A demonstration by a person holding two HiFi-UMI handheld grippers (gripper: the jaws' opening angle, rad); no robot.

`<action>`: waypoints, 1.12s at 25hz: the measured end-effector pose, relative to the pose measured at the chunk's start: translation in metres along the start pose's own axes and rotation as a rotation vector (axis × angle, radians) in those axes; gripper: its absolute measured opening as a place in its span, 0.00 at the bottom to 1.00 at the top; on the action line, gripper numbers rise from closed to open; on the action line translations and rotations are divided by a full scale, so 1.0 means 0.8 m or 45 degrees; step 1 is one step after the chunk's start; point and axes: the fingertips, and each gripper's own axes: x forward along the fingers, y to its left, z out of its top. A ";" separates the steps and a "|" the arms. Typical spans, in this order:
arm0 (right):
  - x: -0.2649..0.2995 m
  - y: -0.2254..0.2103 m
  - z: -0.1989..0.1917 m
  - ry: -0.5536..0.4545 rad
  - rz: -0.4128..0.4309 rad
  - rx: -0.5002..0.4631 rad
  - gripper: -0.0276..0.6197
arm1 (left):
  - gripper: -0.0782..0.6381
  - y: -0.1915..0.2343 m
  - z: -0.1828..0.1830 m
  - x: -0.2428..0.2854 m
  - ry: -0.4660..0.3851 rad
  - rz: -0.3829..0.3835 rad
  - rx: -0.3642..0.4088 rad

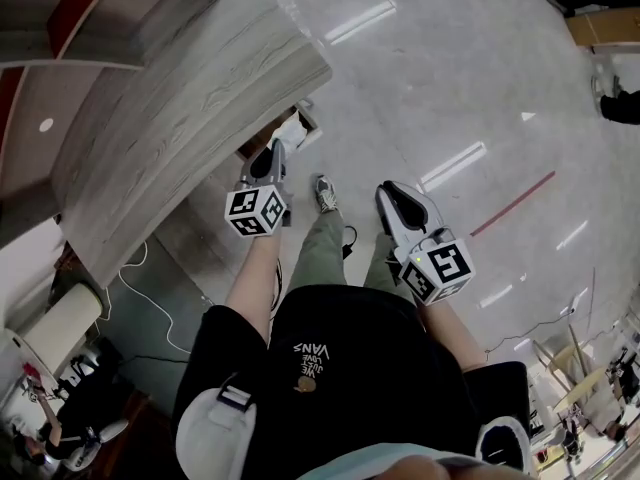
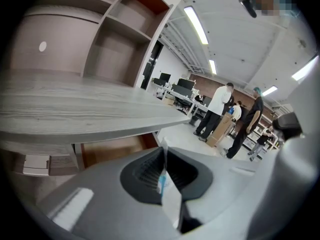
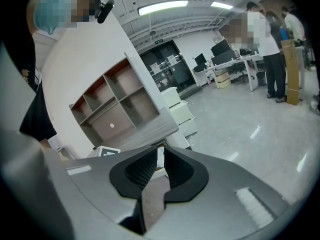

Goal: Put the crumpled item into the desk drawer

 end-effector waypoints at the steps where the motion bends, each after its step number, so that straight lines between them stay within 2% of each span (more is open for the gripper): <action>1: 0.000 0.000 -0.001 -0.001 -0.004 0.004 0.08 | 0.19 0.002 -0.001 0.002 0.005 0.003 -0.001; 9: 0.002 -0.004 -0.012 0.022 -0.013 0.021 0.08 | 0.19 0.011 -0.011 0.020 0.037 0.009 -0.045; 18: 0.000 -0.007 -0.016 0.034 -0.017 0.033 0.08 | 0.19 0.022 -0.020 0.031 0.094 0.057 -0.020; 28: 0.000 -0.010 -0.022 0.045 -0.010 0.036 0.08 | 0.19 0.040 -0.046 0.040 0.268 0.177 -0.017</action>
